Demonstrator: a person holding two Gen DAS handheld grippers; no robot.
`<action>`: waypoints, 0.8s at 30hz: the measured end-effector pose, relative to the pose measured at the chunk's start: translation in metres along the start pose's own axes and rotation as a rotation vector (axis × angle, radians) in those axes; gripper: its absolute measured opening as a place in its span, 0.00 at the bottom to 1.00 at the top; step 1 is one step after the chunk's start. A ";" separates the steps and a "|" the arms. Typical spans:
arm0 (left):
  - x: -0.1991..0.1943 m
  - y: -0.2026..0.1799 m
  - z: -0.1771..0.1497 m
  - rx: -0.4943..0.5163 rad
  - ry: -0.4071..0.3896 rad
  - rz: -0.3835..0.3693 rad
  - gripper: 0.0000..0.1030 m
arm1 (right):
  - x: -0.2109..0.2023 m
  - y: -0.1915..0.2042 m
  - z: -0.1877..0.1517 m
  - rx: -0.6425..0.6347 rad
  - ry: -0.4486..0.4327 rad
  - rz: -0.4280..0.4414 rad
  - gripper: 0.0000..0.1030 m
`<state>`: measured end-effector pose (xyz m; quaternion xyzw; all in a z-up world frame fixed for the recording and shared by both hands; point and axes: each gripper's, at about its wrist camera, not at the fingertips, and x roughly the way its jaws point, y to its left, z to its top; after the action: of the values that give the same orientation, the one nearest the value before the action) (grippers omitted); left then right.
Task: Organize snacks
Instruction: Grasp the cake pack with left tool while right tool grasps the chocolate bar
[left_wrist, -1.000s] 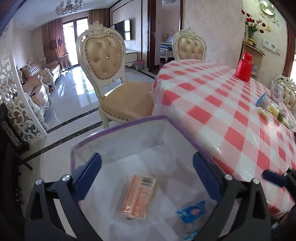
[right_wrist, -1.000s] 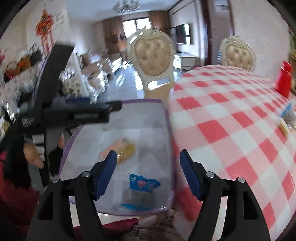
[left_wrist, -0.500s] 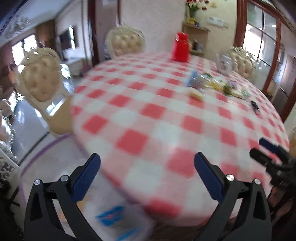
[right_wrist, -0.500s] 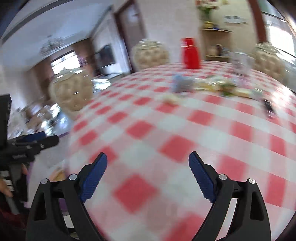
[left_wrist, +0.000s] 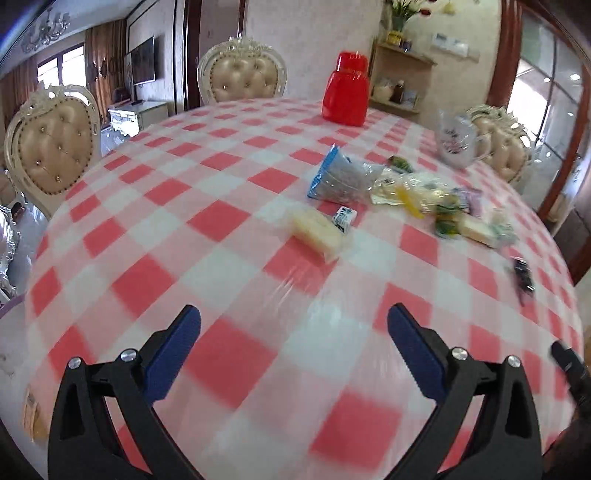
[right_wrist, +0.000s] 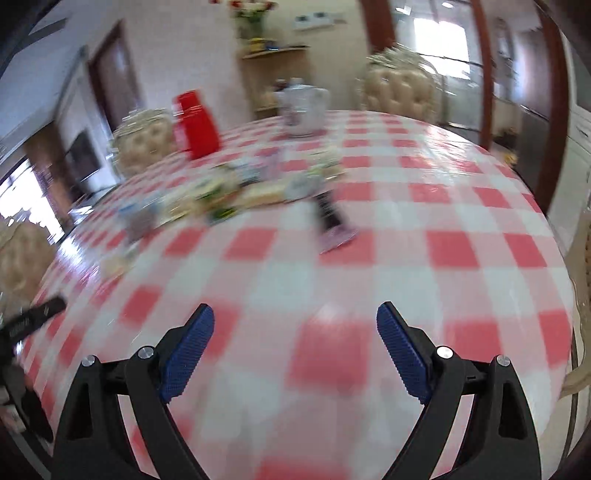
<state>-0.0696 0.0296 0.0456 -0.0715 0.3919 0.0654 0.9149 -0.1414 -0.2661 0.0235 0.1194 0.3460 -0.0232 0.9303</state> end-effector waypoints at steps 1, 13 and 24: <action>0.014 -0.003 0.005 -0.008 0.016 -0.002 0.98 | 0.011 -0.009 0.008 0.010 0.005 -0.005 0.84; 0.068 0.013 0.020 -0.147 0.078 -0.094 0.98 | 0.132 -0.010 0.075 -0.136 0.202 -0.109 0.62; 0.096 0.010 0.053 -0.142 0.042 -0.003 0.98 | 0.100 -0.023 0.072 -0.047 0.068 0.046 0.18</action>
<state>0.0319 0.0552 0.0117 -0.1384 0.4050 0.0900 0.8993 -0.0227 -0.3012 0.0068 0.1061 0.3748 0.0101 0.9209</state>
